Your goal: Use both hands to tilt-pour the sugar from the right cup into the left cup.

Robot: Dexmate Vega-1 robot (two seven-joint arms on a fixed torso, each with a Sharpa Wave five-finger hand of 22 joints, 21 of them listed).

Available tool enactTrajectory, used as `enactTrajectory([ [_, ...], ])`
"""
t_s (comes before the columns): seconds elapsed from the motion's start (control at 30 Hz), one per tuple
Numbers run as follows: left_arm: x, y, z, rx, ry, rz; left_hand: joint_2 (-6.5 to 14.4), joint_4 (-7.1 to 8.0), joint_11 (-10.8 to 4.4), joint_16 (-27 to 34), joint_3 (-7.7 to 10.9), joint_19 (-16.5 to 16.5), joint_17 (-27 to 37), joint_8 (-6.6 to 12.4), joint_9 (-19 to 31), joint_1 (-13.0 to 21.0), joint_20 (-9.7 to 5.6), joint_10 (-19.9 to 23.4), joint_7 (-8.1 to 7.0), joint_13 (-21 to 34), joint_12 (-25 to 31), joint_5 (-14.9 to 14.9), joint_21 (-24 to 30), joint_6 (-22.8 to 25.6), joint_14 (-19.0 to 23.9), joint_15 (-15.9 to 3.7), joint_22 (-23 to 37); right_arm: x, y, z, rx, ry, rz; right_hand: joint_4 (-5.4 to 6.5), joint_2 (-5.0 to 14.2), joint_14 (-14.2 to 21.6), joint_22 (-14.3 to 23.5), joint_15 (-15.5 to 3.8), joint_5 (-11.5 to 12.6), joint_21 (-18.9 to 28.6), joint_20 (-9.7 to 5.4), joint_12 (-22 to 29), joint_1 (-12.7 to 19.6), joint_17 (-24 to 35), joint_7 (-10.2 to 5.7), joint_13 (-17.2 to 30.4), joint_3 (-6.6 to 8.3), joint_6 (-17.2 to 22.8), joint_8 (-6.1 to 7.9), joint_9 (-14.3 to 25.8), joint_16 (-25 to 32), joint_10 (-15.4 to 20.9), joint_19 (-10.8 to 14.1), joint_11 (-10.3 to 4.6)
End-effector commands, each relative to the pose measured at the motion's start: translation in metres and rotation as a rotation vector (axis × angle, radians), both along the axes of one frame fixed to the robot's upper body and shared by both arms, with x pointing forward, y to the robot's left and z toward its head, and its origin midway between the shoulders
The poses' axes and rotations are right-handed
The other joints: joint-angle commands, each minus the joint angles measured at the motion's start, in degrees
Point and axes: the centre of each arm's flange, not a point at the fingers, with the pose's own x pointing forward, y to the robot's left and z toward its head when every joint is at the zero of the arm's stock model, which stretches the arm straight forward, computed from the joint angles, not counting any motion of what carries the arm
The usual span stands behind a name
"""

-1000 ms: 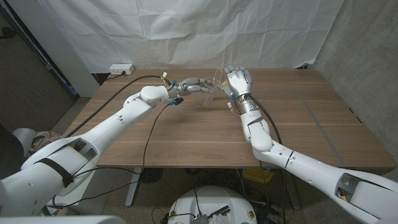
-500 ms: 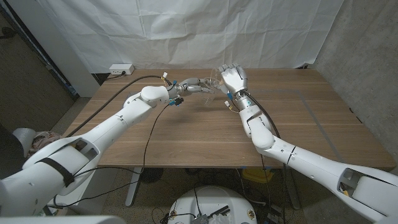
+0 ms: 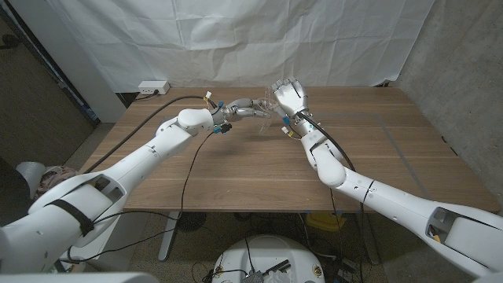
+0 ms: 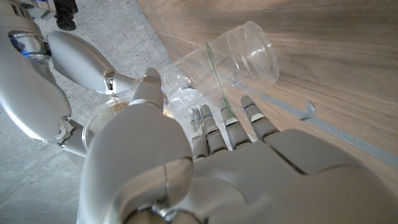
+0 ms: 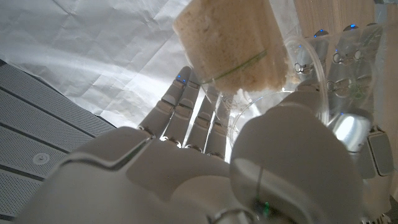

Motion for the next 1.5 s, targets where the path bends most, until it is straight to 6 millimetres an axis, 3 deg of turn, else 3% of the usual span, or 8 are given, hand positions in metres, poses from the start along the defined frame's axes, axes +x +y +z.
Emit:
enactTrajectory([
  [0.03, -0.001, 0.002, 0.0, -0.005, 0.002, -0.002, 0.59, -0.01, 0.1, -0.13, 0.44, -0.09, 0.18, -0.01, 0.18, 0.06, 0.16, 0.17, 0.44, -0.05, 0.01, 0.13, 0.35, 0.17, 0.28, -2.66, 0.13, 0.004, 0.0, 0.002, -0.08, -0.007, -0.058, 0.15, 0.52, 0.56, 0.15, -8.56, 0.3, -0.24, 0.02, 0.31, -0.42, 0.19, -1.28, 0.14, -0.57, 1.24, 0.28, 0.1, -0.15, 0.18, -0.07, -0.42],
  [0.83, 0.005, 0.0, 0.0, -0.006, 0.016, -0.013, 0.65, -0.03, 0.06, -0.25, 0.55, -0.12, 0.14, -0.22, 0.35, -0.15, 0.17, 0.22, 0.41, -0.11, -0.09, 0.12, 0.43, 0.4, 0.38, -2.71, 0.14, -0.002, -0.025, 0.01, -0.121, -0.127, -0.071, 0.44, 0.35, 0.5, 0.04, -8.69, 0.21, -0.74, -0.62, 0.26, -0.17, 0.47, -2.39, 0.37, -1.98, 2.64, 0.94, -0.1, -1.46, 0.29, -1.07, -1.3],
  [1.17, 0.007, -0.001, 0.002, -0.011, 0.019, -0.016, 0.64, -0.05, 0.13, -0.28, 0.57, -0.13, 0.13, -0.31, 0.41, -0.2, 0.17, 0.31, 0.45, -0.13, -0.08, 0.12, 0.45, 0.41, 0.39, -2.78, 0.14, -0.001, -0.022, 0.006, -0.186, -0.125, -0.087, 0.15, 0.22, 0.09, 0.03, -8.83, 0.19, -1.19, -0.8, 0.25, 0.76, 0.61, -3.71, 0.62, -2.34, 4.11, 1.5, -0.26, -2.19, 0.29, -2.04, -2.4],
  [1.5, 0.008, -0.002, 0.003, -0.013, 0.022, -0.021, 0.69, -0.11, 0.09, -0.31, 0.66, -0.12, 0.12, -0.32, 0.46, -0.17, 0.19, 0.36, 0.44, -0.15, -0.1, 0.13, 0.48, 0.62, 0.43, -2.68, 0.14, 0.0, -0.019, 0.009, -0.202, -0.131, -0.11, 0.23, 0.21, 0.03, 0.03, -8.86, 0.1, -1.23, -0.87, 0.06, 0.93, 0.76, -3.92, 0.67, -2.64, 4.2, 1.49, -0.39, -2.54, 0.13, -2.02, -2.55],
])
